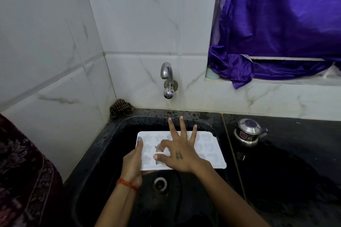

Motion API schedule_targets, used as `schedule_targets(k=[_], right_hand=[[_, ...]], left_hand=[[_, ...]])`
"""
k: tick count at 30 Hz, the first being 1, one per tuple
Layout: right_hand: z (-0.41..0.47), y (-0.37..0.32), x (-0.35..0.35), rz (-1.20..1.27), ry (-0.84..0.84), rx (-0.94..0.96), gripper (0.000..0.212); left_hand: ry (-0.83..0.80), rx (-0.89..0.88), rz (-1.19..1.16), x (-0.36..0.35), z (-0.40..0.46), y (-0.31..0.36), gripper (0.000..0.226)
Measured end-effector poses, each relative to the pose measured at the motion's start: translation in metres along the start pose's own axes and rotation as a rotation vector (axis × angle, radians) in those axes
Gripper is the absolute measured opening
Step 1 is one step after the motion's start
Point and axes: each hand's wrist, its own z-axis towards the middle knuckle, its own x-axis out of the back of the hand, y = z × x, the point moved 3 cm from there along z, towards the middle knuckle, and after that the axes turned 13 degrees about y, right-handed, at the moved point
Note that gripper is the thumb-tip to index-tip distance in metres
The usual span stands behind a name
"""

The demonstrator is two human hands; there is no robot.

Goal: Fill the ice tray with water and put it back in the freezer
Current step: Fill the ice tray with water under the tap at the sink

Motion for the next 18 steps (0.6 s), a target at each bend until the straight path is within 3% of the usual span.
schedule_targets(k=[10, 18], right_hand=[[-0.003, -0.020, 0.004, 0.083, 0.084, 0.056, 0.023], [0.000, -0.032, -0.005, -0.100, -0.011, 0.176, 0.033]], left_hand=[[0.001, -0.030, -0.004, 0.000, 0.002, 0.002, 0.043], [-0.010, -0.038, 0.006, 0.001, 0.001, 0.000, 0.042]])
